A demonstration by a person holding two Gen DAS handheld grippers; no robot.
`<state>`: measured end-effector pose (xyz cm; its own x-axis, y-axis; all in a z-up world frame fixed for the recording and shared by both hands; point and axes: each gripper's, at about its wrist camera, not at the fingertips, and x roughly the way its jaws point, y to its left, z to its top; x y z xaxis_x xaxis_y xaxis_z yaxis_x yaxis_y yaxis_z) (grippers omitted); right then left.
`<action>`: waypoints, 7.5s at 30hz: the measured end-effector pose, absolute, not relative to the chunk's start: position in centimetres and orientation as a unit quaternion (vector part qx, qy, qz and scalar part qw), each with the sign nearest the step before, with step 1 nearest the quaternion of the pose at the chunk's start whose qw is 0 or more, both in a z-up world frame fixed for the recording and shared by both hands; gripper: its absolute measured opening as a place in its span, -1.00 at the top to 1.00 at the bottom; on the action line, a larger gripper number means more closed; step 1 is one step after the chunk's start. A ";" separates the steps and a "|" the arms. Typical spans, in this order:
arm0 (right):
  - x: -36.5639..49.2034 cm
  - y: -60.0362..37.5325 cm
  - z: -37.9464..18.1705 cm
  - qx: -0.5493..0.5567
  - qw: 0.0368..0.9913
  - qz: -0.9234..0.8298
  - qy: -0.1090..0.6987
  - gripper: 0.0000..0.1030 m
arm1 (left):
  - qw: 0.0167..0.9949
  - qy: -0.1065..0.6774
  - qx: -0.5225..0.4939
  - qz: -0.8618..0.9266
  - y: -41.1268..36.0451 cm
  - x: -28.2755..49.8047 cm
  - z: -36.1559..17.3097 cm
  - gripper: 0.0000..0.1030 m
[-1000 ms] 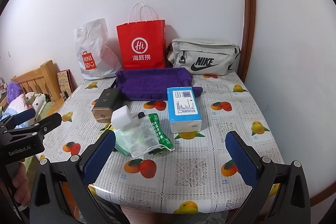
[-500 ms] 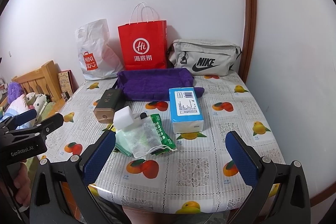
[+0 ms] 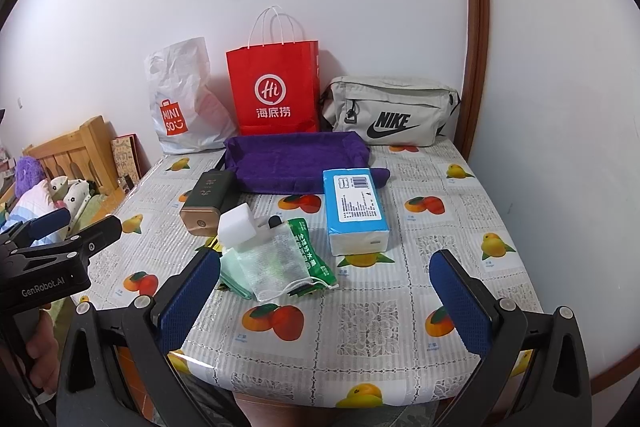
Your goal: Organize soft objects
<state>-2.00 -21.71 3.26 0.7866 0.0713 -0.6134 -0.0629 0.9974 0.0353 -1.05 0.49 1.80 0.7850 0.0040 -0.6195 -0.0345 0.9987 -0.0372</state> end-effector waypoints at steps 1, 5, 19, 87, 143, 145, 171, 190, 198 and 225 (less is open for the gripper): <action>-2.0 -21.7 3.3 0.006 0.945 0.036 0.325 -1.00 | 0.944 0.328 -0.023 0.010 0.5 -1.1 1.8 -1.00; -2.0 -21.5 3.4 0.006 0.945 0.036 0.324 -1.00 | 0.944 0.328 -0.023 0.010 0.5 -1.1 1.8 -1.00; -2.2 -21.4 3.5 0.006 0.946 0.038 0.323 -1.00 | 0.945 0.327 -0.022 0.011 0.7 -1.1 1.8 -1.00; 11.4 -16.3 -12.3 -0.052 0.878 0.203 0.431 -0.99 | 0.904 0.418 -0.064 -0.060 0.3 13.4 -9.8 -0.33; 9.6 -28.6 -13.2 0.009 0.901 0.098 0.424 0.88 | 0.901 0.428 -0.072 0.000 5.2 11.7 -9.9 -0.32; 9.8 -28.6 -12.4 0.013 0.902 0.108 0.418 0.88 | 0.904 0.422 -0.070 0.001 5.2 11.9 -8.9 -0.32; 26.0 -25.4 -5.6 0.027 0.912 0.159 0.378 0.88 | 0.917 0.397 -0.043 -0.004 5.2 24.7 -4.2 -0.33; 37.9 -24.2 -10.9 0.007 0.879 0.164 0.448 0.87 | 0.899 0.436 -0.035 -0.015 2.8 39.1 -9.1 -0.33; 39.8 -24.0 -12.7 -0.012 0.866 0.169 0.471 0.87 | 0.889 0.457 -0.029 -0.009 2.4 42.5 -11.0 -0.34; 36.6 -23.6 -9.2 0.000 0.886 0.159 0.436 -0.40 | 0.883 0.468 -0.032 -0.009 2.6 40.2 -9.3 -0.71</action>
<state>36.63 -23.63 -9.20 0.5698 0.2825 -0.7717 -0.2818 0.9493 0.1394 40.25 2.58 -9.28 0.5614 -0.0460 -0.8263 -0.0134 0.9978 -0.0646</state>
